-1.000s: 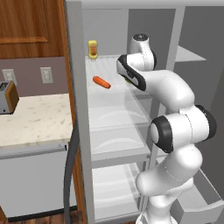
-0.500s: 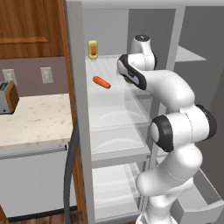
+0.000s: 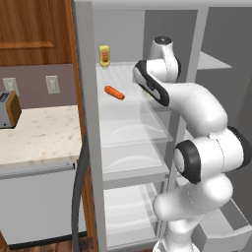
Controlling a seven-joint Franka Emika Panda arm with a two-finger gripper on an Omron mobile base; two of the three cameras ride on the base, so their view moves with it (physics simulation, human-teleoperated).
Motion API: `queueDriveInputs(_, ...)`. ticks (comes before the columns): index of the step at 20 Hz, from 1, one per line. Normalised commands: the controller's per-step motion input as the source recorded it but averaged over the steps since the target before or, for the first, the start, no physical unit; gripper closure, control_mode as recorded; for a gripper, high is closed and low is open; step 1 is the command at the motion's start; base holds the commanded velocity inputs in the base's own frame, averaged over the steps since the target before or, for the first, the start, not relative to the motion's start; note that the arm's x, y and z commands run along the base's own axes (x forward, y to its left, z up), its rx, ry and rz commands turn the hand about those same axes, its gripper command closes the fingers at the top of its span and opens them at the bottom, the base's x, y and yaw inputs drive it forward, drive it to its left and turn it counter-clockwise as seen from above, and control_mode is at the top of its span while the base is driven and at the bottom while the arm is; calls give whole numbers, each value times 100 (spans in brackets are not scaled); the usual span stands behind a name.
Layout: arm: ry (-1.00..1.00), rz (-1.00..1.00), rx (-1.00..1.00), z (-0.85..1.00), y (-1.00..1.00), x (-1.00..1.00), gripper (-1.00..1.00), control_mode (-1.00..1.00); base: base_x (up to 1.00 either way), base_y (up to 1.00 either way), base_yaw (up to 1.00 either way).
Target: Take the pear and carrot from the fridge shelf and place them in the freezer drawer to begin freezing them.
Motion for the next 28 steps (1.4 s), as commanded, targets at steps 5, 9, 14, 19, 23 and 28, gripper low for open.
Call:
queueDriveInputs(5,-23,0,0,3,0,-100,100,-100,0,0,0)
queueDriveInputs(9,-13,0,0,-1,0,-100,100,-100,0,0,0)
queueDriveInputs(14,-3,0,0,-11,-32,-96,100,-100,0,0,0)
queueDriveInputs(19,12,0,0,-1,-18,-12,100,-100,0,0,0)
queueDriveInputs(23,10,0,0,-12,0,12,100,-100,0,0,0)
queueDriveInputs(28,0,0,1,-15,0,-8,100,-100,0,0,0)
